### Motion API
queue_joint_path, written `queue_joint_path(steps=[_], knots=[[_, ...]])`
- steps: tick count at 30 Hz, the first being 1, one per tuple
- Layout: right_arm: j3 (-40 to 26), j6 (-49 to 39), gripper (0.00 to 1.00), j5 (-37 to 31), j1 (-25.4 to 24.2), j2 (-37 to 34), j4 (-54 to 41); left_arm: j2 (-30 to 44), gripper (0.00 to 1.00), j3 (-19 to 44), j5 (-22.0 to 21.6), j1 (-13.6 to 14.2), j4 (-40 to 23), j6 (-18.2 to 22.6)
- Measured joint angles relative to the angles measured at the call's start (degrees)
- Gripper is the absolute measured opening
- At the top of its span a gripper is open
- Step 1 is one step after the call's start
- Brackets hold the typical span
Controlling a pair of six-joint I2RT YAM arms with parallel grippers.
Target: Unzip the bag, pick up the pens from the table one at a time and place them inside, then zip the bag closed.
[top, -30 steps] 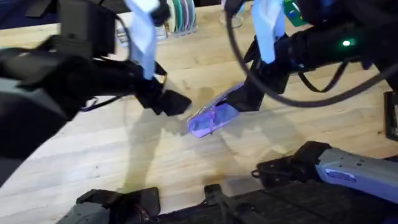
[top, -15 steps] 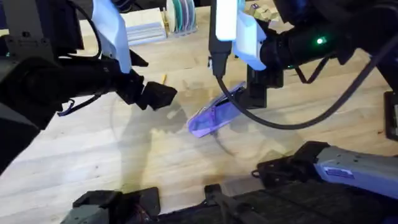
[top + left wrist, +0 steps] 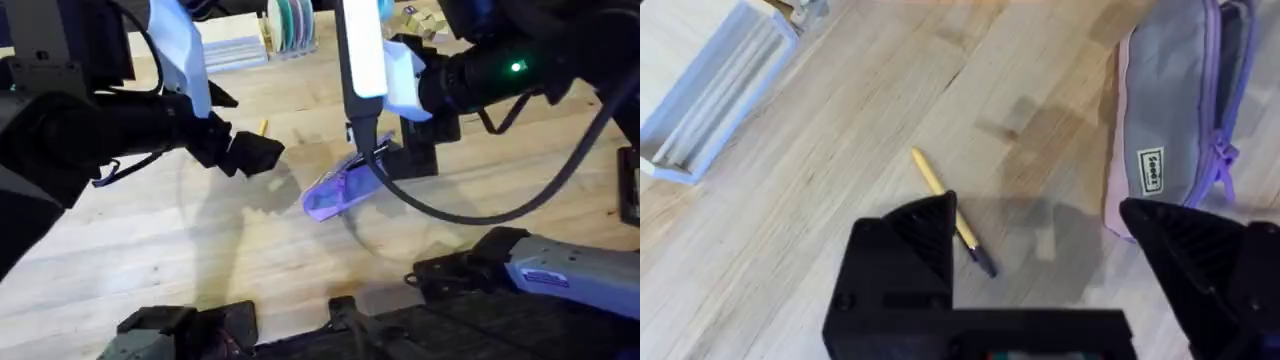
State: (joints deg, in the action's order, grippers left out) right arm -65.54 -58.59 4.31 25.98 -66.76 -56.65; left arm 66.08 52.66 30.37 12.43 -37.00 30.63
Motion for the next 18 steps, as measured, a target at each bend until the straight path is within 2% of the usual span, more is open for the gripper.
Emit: queue_joint_path(steps=[5, 10, 18], knots=[[0.0, -0.2, 0.998, 0.1, 0.0, -0.1, -1.2, 0.0, 0.993, 0.0, 0.0, 0.0, -0.1, 0.0], [0.0, -0.7, 0.998, 0.2, 0.0, -1.9, -6.2, 0.0, 0.994, 0.0, 0.0, 0.0, -0.2, 0.0], [0.0, -6.7, 0.997, 3.5, 0.0, -7.2, -7.3, 0.0, 0.992, 0.0, 0.0, 0.0, -1.4, 0.0]])
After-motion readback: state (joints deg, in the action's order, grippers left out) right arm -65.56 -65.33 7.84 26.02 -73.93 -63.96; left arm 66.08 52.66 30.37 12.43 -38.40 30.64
